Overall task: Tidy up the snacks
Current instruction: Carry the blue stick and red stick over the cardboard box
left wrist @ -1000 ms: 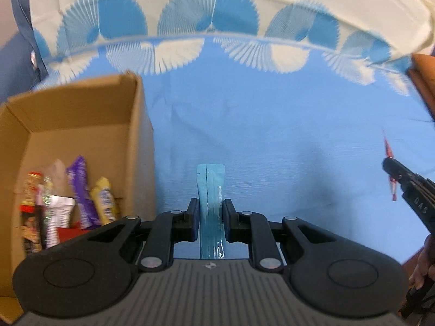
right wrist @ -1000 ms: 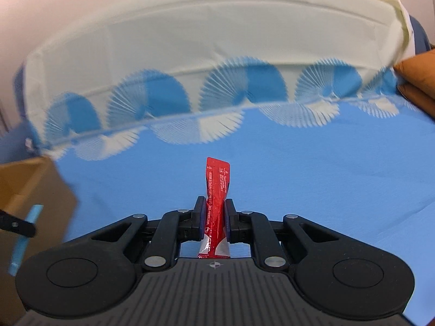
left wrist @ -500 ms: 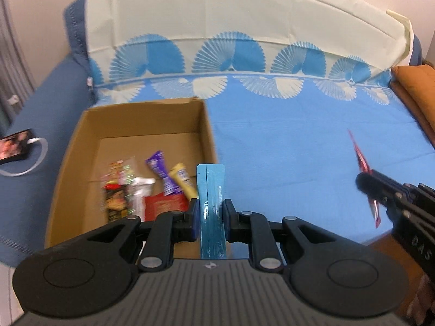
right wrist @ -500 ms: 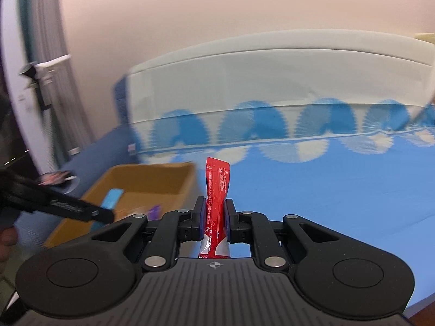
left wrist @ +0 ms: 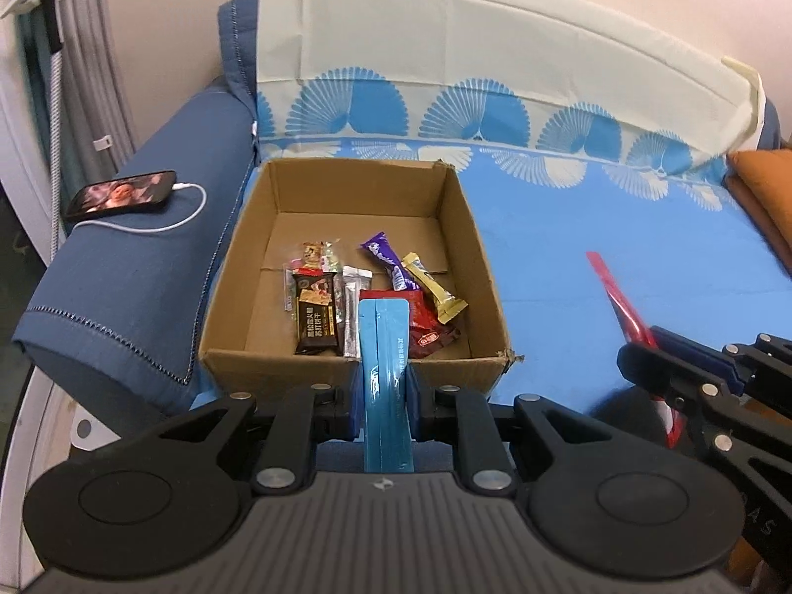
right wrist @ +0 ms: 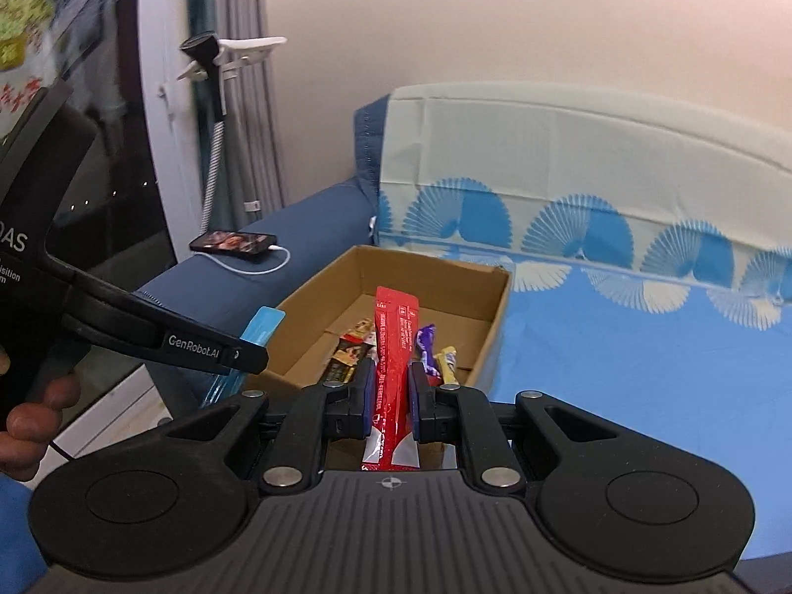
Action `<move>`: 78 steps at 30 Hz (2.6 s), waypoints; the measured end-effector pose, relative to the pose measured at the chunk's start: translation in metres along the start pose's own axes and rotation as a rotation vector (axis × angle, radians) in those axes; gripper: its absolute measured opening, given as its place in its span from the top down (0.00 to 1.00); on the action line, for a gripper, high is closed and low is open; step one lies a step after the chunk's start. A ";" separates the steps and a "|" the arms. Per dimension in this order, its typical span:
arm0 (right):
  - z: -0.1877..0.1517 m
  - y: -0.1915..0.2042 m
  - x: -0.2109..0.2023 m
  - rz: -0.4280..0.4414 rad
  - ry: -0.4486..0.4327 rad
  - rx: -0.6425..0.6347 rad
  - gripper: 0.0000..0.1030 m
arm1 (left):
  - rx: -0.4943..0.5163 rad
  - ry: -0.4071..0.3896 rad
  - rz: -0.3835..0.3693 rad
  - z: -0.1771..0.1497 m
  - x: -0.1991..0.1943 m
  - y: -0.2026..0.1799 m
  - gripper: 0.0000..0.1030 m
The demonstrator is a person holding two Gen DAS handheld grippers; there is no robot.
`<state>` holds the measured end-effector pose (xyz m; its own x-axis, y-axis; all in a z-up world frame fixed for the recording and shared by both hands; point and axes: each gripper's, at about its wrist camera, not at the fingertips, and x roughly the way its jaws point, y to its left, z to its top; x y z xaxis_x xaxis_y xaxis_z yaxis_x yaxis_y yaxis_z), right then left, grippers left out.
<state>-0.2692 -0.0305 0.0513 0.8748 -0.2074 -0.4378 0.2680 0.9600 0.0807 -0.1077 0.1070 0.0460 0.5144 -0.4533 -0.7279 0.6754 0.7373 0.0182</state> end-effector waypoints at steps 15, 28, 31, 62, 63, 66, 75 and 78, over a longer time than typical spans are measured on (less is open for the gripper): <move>-0.001 0.016 -0.009 -0.007 0.003 -0.028 0.85 | -0.025 -0.050 -0.025 -0.009 -0.019 0.010 0.81; 0.000 0.009 -0.001 0.001 0.035 -0.014 0.85 | -0.020 -0.032 -0.020 -0.007 -0.009 0.008 0.81; 0.001 0.009 0.004 0.002 0.049 -0.011 0.85 | -0.022 -0.019 -0.020 -0.006 -0.003 0.009 0.81; 0.026 -0.003 0.074 -0.016 0.128 0.050 0.85 | -0.037 -0.016 0.009 0.050 0.050 0.032 0.81; 0.027 -0.004 0.078 -0.014 0.133 0.050 0.85 | -0.038 -0.014 0.008 0.052 0.053 0.033 0.81; 0.029 -0.005 0.092 -0.008 0.152 0.054 0.85 | -0.043 -0.008 0.007 0.060 0.064 0.036 0.81; 0.038 -0.011 0.140 0.010 0.203 0.061 0.85 | -0.040 0.030 0.013 0.084 0.107 0.045 0.81; 0.041 -0.014 0.158 0.015 0.211 0.074 0.85 | -0.036 0.045 0.020 0.091 0.124 0.047 0.81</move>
<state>-0.1186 -0.0843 0.0179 0.7774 -0.1415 -0.6129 0.2907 0.9449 0.1506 0.0359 0.0402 0.0186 0.5030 -0.4157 -0.7578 0.6449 0.7642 0.0088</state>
